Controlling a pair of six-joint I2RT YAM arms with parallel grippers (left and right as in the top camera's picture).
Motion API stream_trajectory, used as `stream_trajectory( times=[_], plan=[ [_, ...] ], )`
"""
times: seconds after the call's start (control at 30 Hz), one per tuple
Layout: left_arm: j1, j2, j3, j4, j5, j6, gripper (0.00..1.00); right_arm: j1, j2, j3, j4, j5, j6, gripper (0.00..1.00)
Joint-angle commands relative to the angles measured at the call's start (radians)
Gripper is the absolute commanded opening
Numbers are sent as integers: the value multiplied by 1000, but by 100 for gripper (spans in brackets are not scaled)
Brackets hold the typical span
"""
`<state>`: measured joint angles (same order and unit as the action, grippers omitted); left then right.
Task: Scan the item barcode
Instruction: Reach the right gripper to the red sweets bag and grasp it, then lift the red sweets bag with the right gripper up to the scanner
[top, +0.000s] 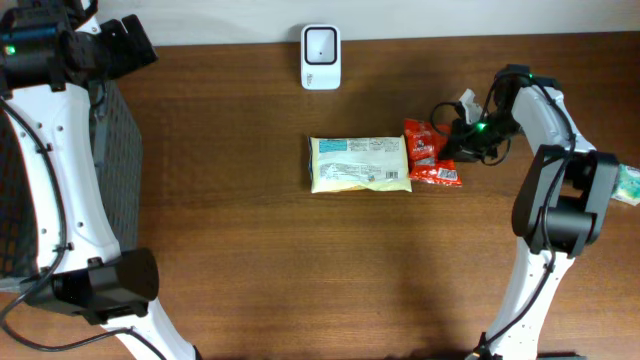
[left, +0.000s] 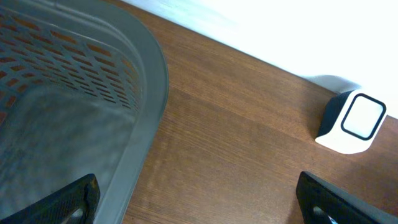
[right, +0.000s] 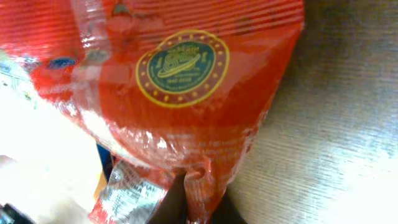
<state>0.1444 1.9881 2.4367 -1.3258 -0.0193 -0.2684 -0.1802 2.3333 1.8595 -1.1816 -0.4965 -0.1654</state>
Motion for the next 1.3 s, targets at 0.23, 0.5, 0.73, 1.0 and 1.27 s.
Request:
stream_trajectory(
  times=[0.23, 0.5, 0.73, 1.0, 1.27],
  plan=[
    [4, 7, 12, 1, -11, 16, 99, 180, -38, 377, -246, 930, 415, 4],
    [4, 7, 12, 1, -11, 16, 99, 477, -36, 194, -170, 1279, 620, 4],
    [4, 7, 12, 1, -11, 16, 99, 645, -36, 77, -122, 1240, 620, 21],
    [4, 7, 12, 1, -11, 16, 99, 723, -37, 302, -234, 969, 615, 44],
    [4, 7, 12, 1, -11, 16, 99, 357, -36, 431, -390, 486, 245, 84]
  ],
)
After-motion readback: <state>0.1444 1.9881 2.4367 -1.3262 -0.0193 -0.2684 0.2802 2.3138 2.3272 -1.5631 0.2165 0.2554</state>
